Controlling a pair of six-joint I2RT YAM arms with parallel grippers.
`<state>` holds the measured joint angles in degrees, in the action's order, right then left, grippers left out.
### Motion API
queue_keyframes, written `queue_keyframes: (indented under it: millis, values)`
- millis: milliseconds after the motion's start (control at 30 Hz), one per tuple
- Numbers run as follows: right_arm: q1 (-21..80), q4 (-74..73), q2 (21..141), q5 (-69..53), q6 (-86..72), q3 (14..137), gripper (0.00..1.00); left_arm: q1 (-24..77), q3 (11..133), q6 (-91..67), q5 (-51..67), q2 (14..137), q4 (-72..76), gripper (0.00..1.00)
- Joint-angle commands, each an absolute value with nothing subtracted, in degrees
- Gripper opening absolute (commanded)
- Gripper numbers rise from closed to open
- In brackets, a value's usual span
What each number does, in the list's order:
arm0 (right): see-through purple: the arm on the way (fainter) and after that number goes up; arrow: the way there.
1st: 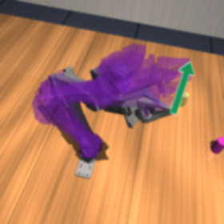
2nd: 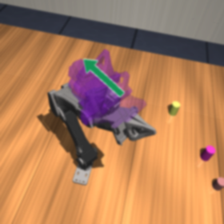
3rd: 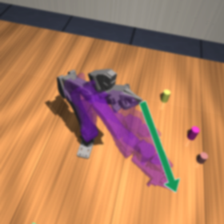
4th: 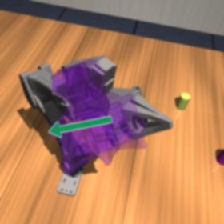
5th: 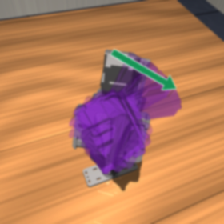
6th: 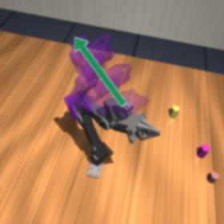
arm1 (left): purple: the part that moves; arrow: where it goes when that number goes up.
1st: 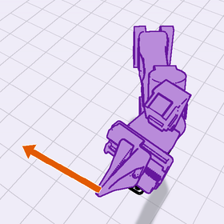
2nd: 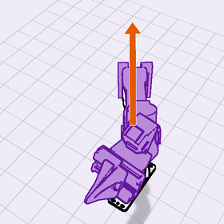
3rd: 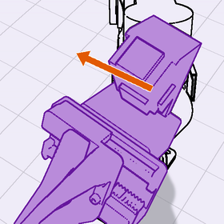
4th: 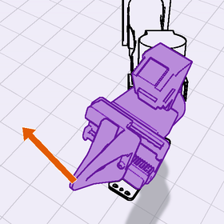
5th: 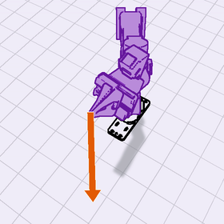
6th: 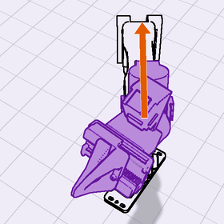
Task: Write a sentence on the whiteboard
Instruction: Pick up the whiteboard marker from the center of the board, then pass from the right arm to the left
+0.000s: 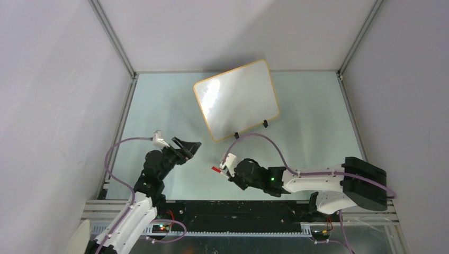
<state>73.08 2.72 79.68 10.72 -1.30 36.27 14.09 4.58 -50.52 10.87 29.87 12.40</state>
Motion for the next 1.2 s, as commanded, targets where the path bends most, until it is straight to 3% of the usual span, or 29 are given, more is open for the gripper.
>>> queue_keyframes:
  millis: [0,300,600,933,1033,1167]
  values:
    - [71.1,7.9,74.2,9.4,-2.8,34.1,0.00,21.0,4.7,-64.3,9.2,27.8,9.1,0.85]
    - [70.2,9.6,70.8,8.1,-3.4,32.2,0.00,35.1,3.7,-76.6,-3.7,22.7,6.6,0.65]
    - [70.1,11.0,68.0,8.5,-3.5,30.4,0.00,44.3,4.9,-78.7,-8.6,32.4,12.6,0.62]
    - [70.0,11.1,67.8,8.5,-3.5,30.2,0.00,48.2,6.5,-78.4,-10.7,36.6,15.7,0.51]
    - [69.9,11.2,68.0,8.4,-3.5,30.2,0.00,48.6,6.5,-78.2,-10.9,36.3,15.8,0.42]
    - [69.8,11.2,68.0,8.4,-3.5,30.2,0.00,49.2,6.3,-78.0,-10.7,36.6,16.8,0.40]
